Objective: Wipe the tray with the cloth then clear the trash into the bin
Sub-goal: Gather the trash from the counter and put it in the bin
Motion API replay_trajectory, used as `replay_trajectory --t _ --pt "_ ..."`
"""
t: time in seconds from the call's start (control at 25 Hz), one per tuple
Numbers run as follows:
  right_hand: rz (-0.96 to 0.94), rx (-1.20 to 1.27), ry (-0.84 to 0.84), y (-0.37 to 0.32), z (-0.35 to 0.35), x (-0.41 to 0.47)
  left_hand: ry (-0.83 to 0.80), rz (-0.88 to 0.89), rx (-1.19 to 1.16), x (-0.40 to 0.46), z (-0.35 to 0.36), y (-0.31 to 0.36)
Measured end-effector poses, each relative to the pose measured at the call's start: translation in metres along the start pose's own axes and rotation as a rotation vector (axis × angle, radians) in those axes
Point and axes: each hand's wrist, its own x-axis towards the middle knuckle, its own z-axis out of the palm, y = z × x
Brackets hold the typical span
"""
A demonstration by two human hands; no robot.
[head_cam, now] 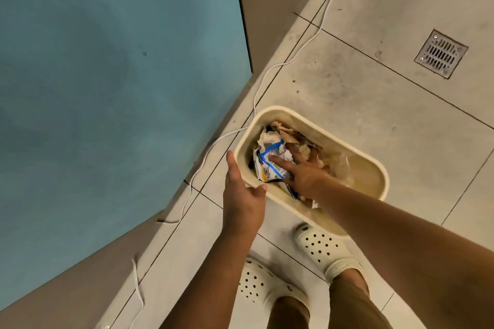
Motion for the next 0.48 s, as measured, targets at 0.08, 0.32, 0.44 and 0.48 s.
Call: replay_trajectory --t 0.08,0.32,0.44,0.48 --pt "0.027 0.074 0.017 0.000 0.003 0.015 -0.008 0.005 0.006 0.003 0.001 -0.004" --pt "0.028 0.111 0.089 0.000 0.002 0.025 -0.031 -0.009 0.032 0.010 -0.003 -0.006" --pt "-0.013 -0.048 0.109 -0.009 -0.011 -0.002 0.001 0.042 0.231 -0.003 -0.009 0.000" --pt "-0.012 -0.083 0.119 -0.010 -0.012 -0.014 -0.016 0.084 0.300 -0.011 -0.012 0.003"
